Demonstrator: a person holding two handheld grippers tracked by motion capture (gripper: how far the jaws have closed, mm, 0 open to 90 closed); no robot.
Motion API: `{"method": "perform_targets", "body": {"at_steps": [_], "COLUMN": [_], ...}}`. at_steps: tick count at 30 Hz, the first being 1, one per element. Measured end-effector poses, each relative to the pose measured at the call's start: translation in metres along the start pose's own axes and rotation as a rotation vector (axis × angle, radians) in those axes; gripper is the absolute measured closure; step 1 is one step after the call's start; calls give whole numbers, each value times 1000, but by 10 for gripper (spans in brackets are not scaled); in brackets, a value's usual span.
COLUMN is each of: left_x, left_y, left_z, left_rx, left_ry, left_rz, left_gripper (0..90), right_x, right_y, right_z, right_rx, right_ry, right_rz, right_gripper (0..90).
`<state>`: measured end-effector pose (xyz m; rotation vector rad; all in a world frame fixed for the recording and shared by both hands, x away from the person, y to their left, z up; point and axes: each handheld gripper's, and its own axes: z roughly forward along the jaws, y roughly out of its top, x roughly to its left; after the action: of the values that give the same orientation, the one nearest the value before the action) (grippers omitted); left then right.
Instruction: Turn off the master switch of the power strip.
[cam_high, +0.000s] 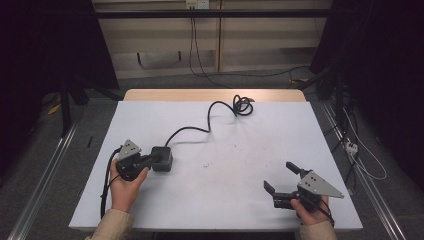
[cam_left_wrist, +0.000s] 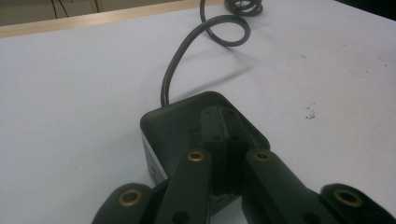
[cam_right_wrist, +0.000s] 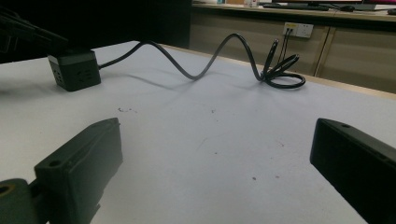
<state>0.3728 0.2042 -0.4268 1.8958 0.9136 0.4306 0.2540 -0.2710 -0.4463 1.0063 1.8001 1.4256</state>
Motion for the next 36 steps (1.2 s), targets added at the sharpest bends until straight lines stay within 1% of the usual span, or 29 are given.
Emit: {"method": "perform_targets", "body": {"at_steps": [2, 4, 12, 16, 22, 23, 31, 32, 33, 34, 36], "left_x": [0, 0, 0, 1, 1, 1, 1, 1, 1, 1, 1], "left_y": [0, 0, 0, -2, -1, -2, -1, -1, -1, 1, 0], "left_z": [0, 0, 0, 0, 0, 0, 0, -1, -2, -3, -2], "left_rx": [1, -2, -3, -13, -13, -18, -12, -17, -36, -25, -34], "left_ry": [2, -2, 1, -5, -4, -6, -3, -5, -9, -7, -4], "left_rz": [1, -9, -10, -31, -34, -41, -37, -39, -43, -37, -40], "left_gripper": [900, 900, 900, 900, 900, 900, 900, 900, 900, 900, 900], "right_x": [0, 0, -1, -1, -1, -1, -1, -1, -1, -1, -1], "right_y": [0, 0, 0, 0, 0, 0, 0, 0, 0, 0, 0], "right_z": [0, 0, 0, 0, 0, 0, 0, 0, 0, 0, 0], "right_rx": [0, -1, -2, -2, -3, -2, -3, -4, -3, -3, -4], "right_ry": [0, -1, -1, -1, -1, 0, 1, 1, 1, 1, 1], "right_rz": [0, 1, 3, 2, 3, 2, 3, 3, 3, 4, 3], "right_gripper": [22, 23, 22, 23, 22, 22, 23, 23, 23, 23, 22]}}
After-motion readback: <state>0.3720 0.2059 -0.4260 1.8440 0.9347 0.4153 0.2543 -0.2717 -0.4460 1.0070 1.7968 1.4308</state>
